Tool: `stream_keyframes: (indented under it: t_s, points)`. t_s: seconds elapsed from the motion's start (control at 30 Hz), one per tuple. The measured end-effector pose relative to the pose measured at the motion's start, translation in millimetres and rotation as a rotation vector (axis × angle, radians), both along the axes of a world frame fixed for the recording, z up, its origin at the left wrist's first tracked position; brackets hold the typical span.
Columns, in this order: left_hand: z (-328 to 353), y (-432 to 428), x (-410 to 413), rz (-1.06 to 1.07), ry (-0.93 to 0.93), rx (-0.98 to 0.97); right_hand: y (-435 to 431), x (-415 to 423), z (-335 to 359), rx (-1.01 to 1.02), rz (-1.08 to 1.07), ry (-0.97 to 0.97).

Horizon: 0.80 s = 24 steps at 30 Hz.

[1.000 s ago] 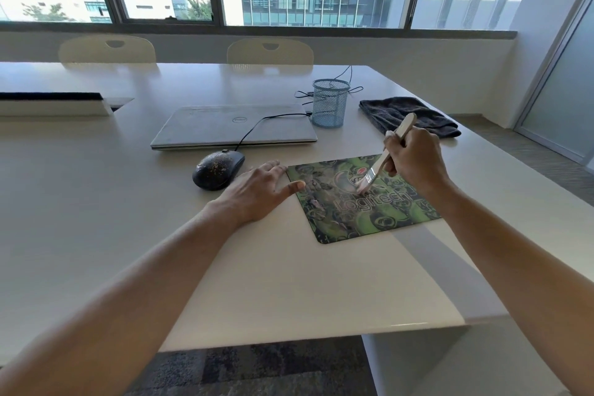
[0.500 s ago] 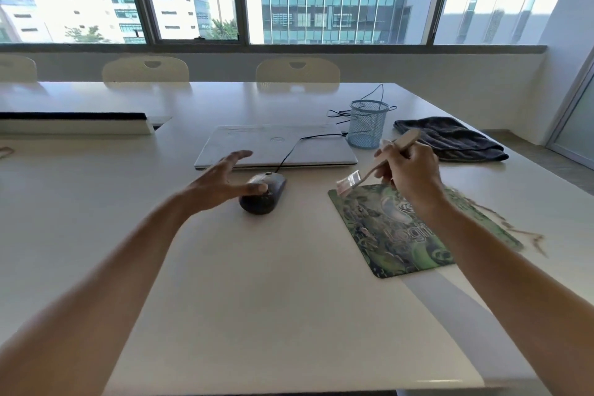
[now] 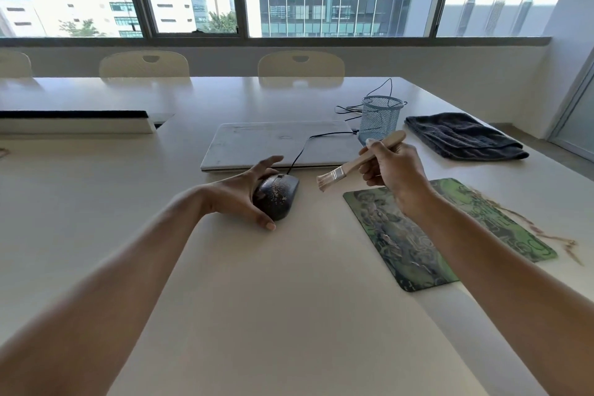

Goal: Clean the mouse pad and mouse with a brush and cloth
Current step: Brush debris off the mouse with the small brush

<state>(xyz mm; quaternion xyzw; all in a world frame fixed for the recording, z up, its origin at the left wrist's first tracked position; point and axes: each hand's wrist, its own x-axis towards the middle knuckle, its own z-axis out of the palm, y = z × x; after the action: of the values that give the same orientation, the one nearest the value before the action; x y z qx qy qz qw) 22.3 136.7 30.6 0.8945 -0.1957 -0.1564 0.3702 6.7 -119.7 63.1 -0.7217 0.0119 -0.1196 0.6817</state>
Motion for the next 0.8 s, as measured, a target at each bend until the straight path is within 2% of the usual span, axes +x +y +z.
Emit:
stream_keyframes:
  t_s: [0.23,0.53,0.8]
  points:
    - [-6,-14,-14,-0.008,-0.030,-0.046,0,5,0,0.029,0.072,0.025]
    - [-13,-35,-41,-0.013,-0.047,-0.038,-5,3,4,0.207,0.246,0.104]
    - [-13,-39,-51,0.003,-0.043,-0.084,-2,3,-4,-0.018,0.156,-0.036]
